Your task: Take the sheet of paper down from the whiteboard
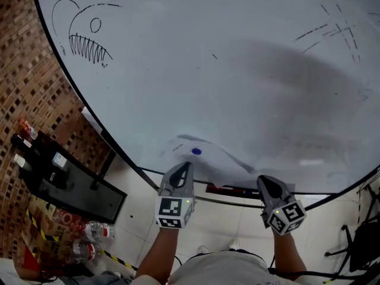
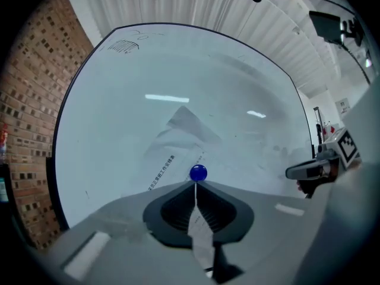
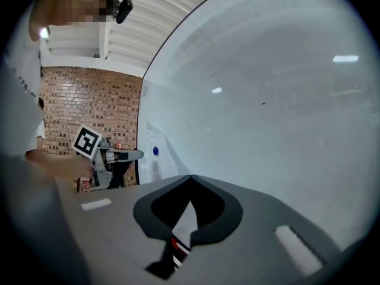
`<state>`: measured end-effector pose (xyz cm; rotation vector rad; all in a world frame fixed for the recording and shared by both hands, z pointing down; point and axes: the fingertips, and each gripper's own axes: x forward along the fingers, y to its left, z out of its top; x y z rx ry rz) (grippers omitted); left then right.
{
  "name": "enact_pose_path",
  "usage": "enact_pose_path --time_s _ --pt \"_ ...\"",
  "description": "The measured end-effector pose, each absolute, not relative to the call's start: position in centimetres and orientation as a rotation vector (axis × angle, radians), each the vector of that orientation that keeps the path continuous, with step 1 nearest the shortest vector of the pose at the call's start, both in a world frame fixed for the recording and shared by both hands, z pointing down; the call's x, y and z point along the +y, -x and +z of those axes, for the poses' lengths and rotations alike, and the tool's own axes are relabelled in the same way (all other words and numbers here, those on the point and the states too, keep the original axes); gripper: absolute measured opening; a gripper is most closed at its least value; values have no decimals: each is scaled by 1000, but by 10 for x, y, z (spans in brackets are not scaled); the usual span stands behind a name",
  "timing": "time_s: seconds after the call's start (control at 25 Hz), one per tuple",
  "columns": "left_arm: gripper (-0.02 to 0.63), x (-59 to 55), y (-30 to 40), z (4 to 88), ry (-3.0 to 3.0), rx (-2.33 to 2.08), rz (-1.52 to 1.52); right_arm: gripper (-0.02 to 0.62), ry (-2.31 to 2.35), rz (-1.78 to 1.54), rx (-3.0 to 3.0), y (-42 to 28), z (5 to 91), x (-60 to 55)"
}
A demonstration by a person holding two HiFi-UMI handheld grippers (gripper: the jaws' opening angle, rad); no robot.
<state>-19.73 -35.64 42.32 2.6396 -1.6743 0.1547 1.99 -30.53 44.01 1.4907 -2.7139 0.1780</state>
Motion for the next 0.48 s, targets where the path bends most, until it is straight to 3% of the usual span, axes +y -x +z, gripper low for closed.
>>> enact_pose_path --time_s 0.48 --pt "117 -383 178 414 -2679 -1776 289 6 -1470 189 -2718 -25 445 -310"
